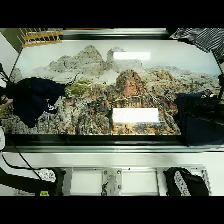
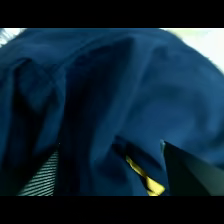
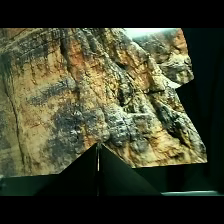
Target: Fold the clothes and pants, and hang the long-sleeved shirts on hangers.
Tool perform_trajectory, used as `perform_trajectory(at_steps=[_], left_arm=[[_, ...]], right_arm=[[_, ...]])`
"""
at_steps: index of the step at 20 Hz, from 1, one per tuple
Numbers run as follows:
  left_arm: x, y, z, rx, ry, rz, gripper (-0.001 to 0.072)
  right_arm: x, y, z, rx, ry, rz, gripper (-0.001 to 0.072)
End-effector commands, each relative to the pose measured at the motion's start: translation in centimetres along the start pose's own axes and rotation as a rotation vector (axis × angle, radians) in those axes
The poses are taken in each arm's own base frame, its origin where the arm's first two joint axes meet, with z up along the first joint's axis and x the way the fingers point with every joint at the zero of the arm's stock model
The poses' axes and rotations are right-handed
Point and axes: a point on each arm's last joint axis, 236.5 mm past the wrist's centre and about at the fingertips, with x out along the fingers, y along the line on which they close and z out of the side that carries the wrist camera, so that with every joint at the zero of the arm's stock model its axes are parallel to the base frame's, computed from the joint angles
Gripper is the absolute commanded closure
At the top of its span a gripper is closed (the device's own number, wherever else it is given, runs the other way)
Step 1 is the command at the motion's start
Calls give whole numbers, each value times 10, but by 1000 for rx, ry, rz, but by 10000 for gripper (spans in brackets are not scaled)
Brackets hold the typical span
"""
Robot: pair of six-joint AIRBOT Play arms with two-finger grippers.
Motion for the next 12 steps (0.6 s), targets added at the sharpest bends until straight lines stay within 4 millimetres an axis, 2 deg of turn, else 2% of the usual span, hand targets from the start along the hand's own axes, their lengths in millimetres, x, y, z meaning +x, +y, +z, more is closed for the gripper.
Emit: perform_trajectory(at_steps=[1, 4, 5, 7, 9, 11, 12], left_arm=[[34, -13, -17, 24, 76, -6, 47], [31, -39, -17, 60, 86, -30, 615], [25, -49, -14, 73, 87, -42, 702], [-1, -87, -3, 132, 48, -83, 702], [-45, -146, 4, 257, -29, -157, 702], [-101, -218, -12, 443, -85, -254, 702], [-131, -255, -31, 536, -99, -311, 702]], right_arm=[[0, 0, 0, 0, 1, 0, 690], [0, 0, 0, 0, 1, 0, 690], [0, 0, 0, 0, 1, 0, 690], [0, 0, 0, 0, 1, 0, 690], [0, 0, 0, 0, 1, 0, 690], [0, 0, 0, 0, 1, 0, 690], [0, 0, 0, 0, 1, 0, 690]])
